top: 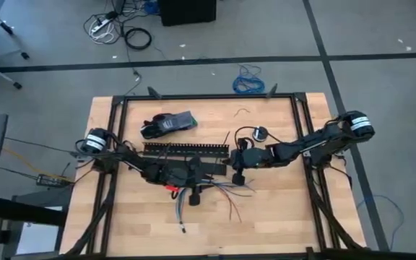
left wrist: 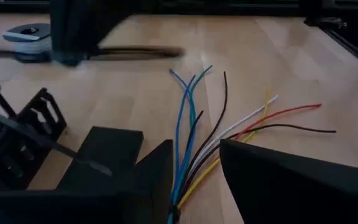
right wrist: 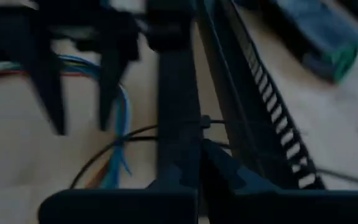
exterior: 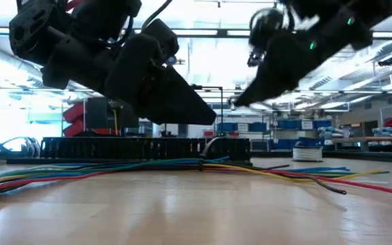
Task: Ziptie cables
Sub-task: Wrap the black zip tie on the cables
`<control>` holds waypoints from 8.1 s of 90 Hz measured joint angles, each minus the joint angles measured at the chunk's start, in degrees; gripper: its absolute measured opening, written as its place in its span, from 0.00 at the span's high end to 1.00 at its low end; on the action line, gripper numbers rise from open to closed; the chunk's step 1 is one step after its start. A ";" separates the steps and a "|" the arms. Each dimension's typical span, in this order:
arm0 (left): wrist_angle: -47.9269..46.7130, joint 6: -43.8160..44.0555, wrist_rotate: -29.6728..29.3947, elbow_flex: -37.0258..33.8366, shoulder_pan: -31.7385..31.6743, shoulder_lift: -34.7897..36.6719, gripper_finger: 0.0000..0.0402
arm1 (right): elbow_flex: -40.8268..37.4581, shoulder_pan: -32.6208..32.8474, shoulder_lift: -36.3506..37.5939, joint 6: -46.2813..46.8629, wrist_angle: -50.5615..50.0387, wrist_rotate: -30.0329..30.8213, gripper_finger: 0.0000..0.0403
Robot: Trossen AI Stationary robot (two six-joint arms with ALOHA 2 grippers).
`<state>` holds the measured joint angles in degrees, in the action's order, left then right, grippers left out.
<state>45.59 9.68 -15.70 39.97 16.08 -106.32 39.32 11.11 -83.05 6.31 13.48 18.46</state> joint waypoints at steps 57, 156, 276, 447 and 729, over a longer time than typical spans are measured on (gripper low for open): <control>16.78 18.35 19.93 -8.47 0.00 12.74 0.68 | 0.05 11.09 5.41 -17.24 4.13 6.95 1.00; 22.51 23.97 8.67 -14.06 0.15 17.92 0.68 | 1.37 3.57 -10.79 -21.49 39.05 -17.22 1.00; 21.81 17.09 6.39 -10.08 -0.07 17.90 0.98 | 3.70 3.70 -10.77 -23.50 35.72 -16.35 1.00; -60.06 44.48 -40.57 -7.39 36.82 51.69 1.00 | 36.33 1.91 -36.97 -18.31 -0.56 -24.39 0.47; -50.55 38.52 -44.42 -7.39 37.83 45.55 1.00 | 59.00 3.46 -33.78 -16.93 -43.20 7.51 1.00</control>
<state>-4.96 48.20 -60.12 32.58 53.91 -60.78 98.32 14.57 -116.84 -10.62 -29.72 25.97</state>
